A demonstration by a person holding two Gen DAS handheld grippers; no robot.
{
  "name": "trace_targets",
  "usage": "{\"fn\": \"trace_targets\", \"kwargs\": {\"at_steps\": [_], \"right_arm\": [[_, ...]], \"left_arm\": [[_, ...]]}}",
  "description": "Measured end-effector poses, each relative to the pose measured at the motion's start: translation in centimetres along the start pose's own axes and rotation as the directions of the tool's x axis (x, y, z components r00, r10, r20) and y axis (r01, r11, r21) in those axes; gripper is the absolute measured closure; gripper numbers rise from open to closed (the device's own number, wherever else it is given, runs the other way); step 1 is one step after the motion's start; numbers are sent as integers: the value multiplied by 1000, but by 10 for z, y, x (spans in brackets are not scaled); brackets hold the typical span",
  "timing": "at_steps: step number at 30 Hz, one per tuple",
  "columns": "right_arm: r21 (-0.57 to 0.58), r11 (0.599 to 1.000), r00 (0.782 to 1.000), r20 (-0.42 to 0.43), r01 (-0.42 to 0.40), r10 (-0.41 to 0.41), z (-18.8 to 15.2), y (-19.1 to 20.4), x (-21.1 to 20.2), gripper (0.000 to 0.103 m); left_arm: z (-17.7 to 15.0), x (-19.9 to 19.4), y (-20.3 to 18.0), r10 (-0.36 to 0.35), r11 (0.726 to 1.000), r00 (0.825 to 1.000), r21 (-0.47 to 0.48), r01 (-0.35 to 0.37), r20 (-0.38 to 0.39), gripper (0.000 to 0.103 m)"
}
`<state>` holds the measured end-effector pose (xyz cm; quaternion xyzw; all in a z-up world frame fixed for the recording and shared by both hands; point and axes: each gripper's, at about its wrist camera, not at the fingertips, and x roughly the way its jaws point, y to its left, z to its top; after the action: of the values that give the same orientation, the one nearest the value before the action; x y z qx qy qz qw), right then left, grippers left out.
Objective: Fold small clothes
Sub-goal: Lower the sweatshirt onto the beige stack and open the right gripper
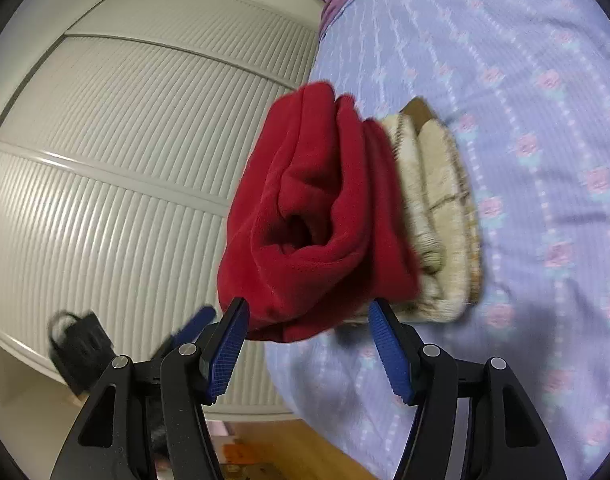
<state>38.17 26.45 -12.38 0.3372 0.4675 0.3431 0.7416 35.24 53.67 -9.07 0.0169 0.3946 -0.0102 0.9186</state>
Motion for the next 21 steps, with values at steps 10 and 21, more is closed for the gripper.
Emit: {"fn": "trace_targets", "kwargs": {"at_steps": [10,21], "right_arm": [[-375,905,980,84,201,-183,25,68,14,51],[-383,897,971,1,220,-238,5,33,33,77]], "left_arm": [[-24,23,12,15,989,999,-148,-9,35,37],[-23,59,57,66,951,997,-301,-72,-31,47]]}}
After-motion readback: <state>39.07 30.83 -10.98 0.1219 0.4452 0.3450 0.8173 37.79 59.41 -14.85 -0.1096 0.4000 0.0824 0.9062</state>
